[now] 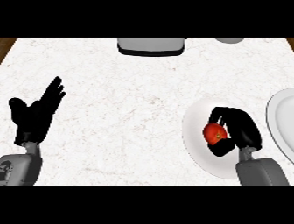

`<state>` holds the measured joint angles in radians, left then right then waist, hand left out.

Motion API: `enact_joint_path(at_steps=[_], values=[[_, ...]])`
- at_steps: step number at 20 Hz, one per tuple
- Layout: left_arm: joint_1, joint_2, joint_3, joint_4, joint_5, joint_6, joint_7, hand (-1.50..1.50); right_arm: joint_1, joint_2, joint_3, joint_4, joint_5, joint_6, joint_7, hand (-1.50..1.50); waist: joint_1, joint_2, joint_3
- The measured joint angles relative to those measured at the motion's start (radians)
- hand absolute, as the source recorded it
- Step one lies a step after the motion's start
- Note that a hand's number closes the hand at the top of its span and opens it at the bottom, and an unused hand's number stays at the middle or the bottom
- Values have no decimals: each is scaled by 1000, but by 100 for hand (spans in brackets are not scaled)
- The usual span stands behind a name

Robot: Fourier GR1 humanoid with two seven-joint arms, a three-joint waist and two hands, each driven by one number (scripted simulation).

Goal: Pick the tomato from the plate and place it in the plate

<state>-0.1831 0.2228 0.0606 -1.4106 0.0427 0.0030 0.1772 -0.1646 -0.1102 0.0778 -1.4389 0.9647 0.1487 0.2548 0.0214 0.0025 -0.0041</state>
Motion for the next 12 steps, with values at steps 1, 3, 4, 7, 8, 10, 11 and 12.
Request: enact_joint_path(at_steps=[1, 3, 4, 7, 8, 10, 11, 12], values=[[0, -1, 2, 5, 2, -2, -3, 0, -28, 18, -5, 5, 35, -41, 46, 150, 0, 0, 1], [-13, 1, 7, 13, -1, 5, 0, 0, -73, 43, -13, 0, 104, -129, 116, 150, -5, 0, 2], [-10, -2, 7, 15, -4, 9, -4, 0, -94, 50, -18, -6, 140, -175, 148, 150, -6, 0, 2], [0, -6, 6, 6, -1, 9, 2, 0, -154, 49, -38, -34, 256, -283, 246, 150, -8, -3, 2], [1, -7, 4, 4, -4, 11, 5, 0, -171, 49, -41, -49, 295, -302, 284, 150, -11, -4, 3], [1, -3, 6, 0, -6, 12, 10, 0, -186, 47, -53, -63, 370, -355, 345, 150, -15, -4, 3], [3, 4, 14, 0, 2, 4, 11, 0, -199, 45, -64, -69, 396, -372, 373, 150, -15, -4, 3], [11, -2, 9, -6, -4, 9, 8, 0, -202, 41, -76, -80, 413, -386, 393, 150, -17, -4, 3]])
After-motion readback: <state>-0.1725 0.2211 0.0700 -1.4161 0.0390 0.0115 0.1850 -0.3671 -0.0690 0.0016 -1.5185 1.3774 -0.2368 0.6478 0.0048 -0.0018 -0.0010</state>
